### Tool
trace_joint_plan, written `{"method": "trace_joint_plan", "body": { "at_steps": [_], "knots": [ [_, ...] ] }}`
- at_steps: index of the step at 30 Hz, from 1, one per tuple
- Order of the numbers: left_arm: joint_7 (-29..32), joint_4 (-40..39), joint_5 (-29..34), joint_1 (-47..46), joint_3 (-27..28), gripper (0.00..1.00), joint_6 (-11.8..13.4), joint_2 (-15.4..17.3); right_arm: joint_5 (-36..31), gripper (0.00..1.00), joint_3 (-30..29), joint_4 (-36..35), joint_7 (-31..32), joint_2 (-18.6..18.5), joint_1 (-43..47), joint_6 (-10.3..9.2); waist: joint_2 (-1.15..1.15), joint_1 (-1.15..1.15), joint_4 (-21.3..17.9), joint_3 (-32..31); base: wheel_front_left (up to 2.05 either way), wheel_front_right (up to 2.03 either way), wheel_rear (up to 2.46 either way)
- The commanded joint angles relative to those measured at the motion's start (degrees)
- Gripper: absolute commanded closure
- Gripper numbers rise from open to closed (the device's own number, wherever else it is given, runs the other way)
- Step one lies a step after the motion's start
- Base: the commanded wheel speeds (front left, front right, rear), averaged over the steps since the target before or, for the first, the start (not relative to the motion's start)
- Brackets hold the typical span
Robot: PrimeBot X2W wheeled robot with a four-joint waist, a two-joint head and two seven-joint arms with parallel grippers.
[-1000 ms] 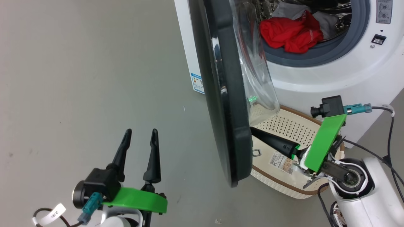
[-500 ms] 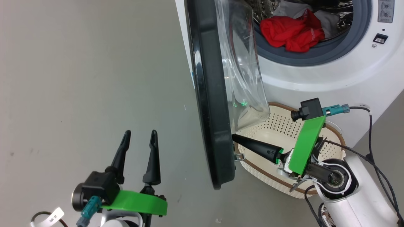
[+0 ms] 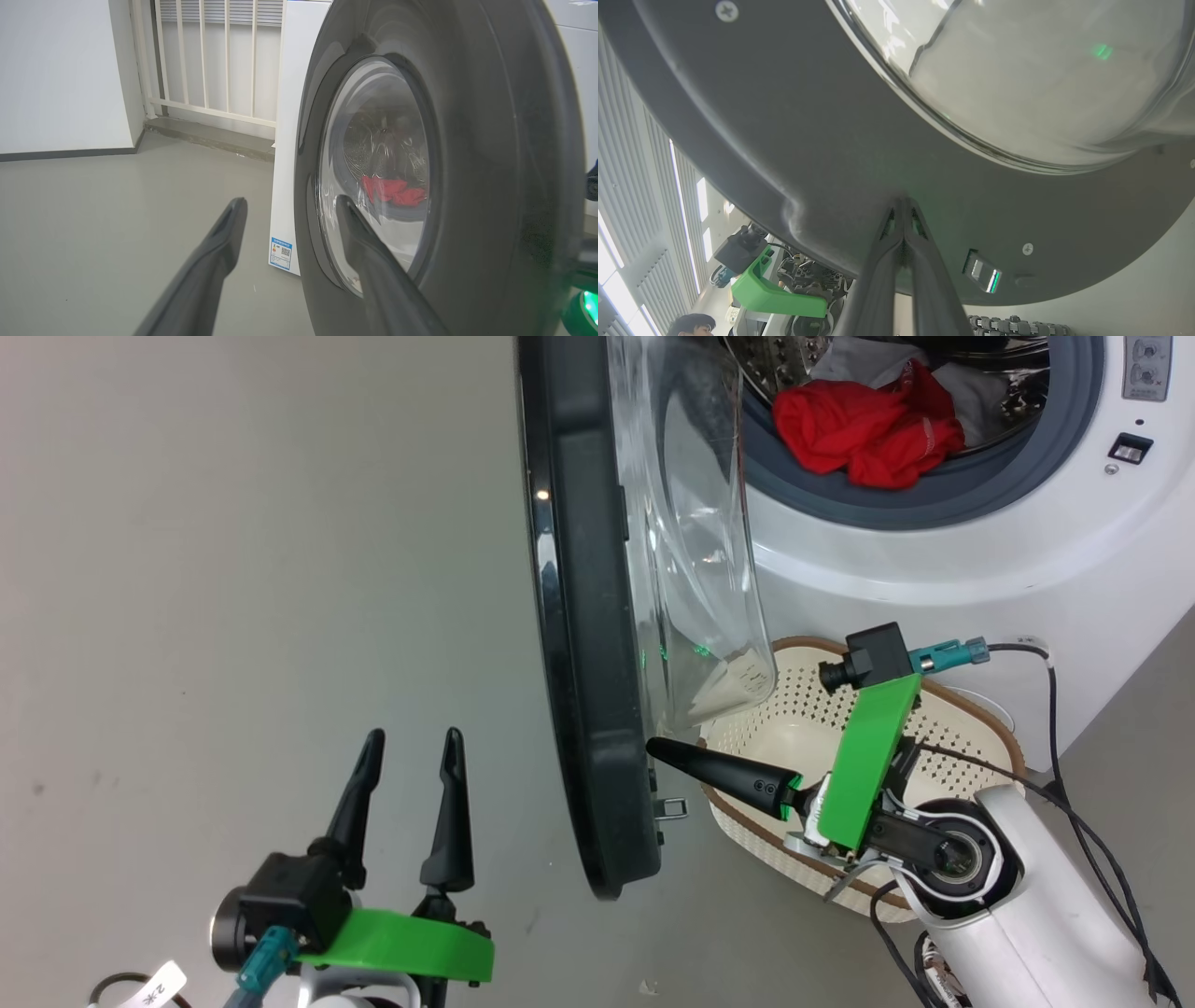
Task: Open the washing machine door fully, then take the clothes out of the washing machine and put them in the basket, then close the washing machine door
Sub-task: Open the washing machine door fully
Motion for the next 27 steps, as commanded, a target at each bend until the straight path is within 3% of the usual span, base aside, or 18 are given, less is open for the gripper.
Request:
{"method": "trace_joint_plan", "body": {
  "at_steps": [1,10,15,16,17,18,20,27],
  "knots": [
    [-0.45,-1.69,-0.23,-0.06,2.00,0.00,0.08,1.00,0.50,1.00,1.58,-1.59,-0.42,1.06,-2.24,0.43,0.00,0.00,0.00,-0.05,0.00,0.00,0.00],
    [-0.45,-1.54,-0.49,0.01,1.73,0.00,-0.27,1.00,-0.20,1.00,2.37,-1.25,-2.58,1.06,-2.44,0.43,0.00,0.00,-0.13,-0.37,0.00,0.00,0.00],
    [-0.45,-1.42,-0.57,-0.15,1.52,0.00,-0.56,1.00,-5.13,0.99,1.55,-1.87,-6.49,0.97,-1.73,0.43,0.00,0.00,-0.27,-0.77,0.00,0.00,0.00],
    [-0.45,-1.45,-0.56,-0.19,1.54,0.00,-0.59,1.00,-6.66,0.92,1.59,-2.15,-7.39,0.82,-1.54,0.43,0.00,0.00,-0.30,-0.86,0.00,0.00,0.00],
    [-0.45,-1.47,-0.62,-0.22,1.54,0.00,-0.62,1.00,-8.32,0.70,1.56,-2.42,-8.52,0.67,-1.28,0.43,0.00,0.00,-0.33,-0.95,0.00,0.00,0.00],
    [-0.45,-1.51,-0.73,-0.23,1.50,0.00,-0.71,1.00,-9.67,0.56,1.46,-2.61,-9.58,0.66,-0.92,0.43,0.00,0.00,-0.36,-1.06,0.00,0.00,0.00],
    [-0.45,-1.49,-1.07,-0.21,1.36,0.00,-0.94,1.00,-12.74,0.00,1.17,-3.02,-12.01,0.57,-0.16,0.43,0.00,0.00,-0.43,-1.31,0.00,0.00,0.00],
    [-0.45,-1.86,-1.17,-0.16,1.26,0.00,-1.15,1.00,-24.84,0.00,0.29,-4.74,-21.13,0.04,2.71,0.43,0.00,0.00,-0.65,-2.15,0.00,0.00,0.00]
  ]
}}
